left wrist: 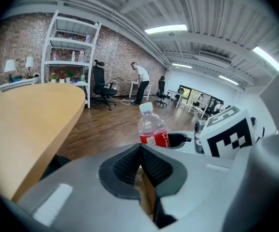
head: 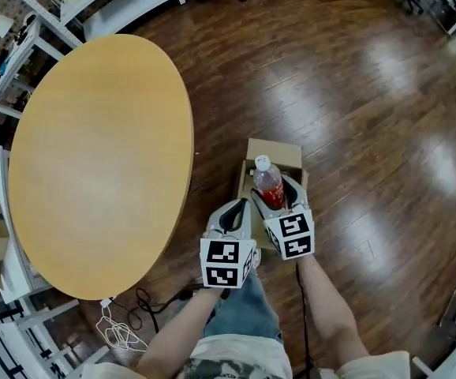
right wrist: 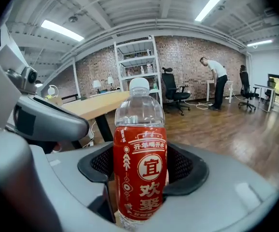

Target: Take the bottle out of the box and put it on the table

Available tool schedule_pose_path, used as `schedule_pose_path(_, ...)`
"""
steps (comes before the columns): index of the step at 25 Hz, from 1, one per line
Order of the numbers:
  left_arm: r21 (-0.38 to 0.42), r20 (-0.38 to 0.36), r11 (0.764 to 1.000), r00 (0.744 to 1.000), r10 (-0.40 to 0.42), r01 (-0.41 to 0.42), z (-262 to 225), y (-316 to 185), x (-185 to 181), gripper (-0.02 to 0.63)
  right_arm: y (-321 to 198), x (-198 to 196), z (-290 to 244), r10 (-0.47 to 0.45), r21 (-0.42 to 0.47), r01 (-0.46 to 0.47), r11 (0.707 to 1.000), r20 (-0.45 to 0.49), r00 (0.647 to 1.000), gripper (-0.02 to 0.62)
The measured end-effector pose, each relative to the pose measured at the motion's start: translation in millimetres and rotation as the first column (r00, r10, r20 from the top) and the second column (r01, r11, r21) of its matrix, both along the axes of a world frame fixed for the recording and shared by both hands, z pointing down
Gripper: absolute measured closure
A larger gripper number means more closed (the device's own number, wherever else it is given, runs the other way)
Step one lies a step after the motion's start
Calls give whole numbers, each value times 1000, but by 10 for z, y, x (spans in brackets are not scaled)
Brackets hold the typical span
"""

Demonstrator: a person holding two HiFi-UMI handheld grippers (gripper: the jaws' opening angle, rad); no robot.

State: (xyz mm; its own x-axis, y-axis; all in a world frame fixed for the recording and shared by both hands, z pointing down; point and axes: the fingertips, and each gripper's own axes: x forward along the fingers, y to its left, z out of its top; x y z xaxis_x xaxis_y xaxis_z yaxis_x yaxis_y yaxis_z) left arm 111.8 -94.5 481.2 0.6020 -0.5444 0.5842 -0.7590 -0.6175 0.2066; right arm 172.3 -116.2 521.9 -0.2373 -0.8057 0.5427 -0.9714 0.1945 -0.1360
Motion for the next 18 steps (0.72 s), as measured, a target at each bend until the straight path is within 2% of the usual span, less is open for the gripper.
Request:
schedule_pose_path(4,48,-50,998,998,-42,44,-417,-2,-103,606,15,-87,-460,-10,54,9,999,26,1000,298)
schedule_pose_path(8,96,-98,988,989,-108,118,-859,-43,-347,606,12,-320,-938,-59,118,54,992,40,997,296)
schedule_pose_path(12,155,-135,971,977,-163,183,-1150,-116,-644,606,-82,-611,-1352,-103,194,91,977,50,993,296)
schedule_pose_path(18,196,-185,939,951,-246,281,-1490,-143,-1213,606,-194,-1185,-1842,-175,294,149,944,63,982,295)
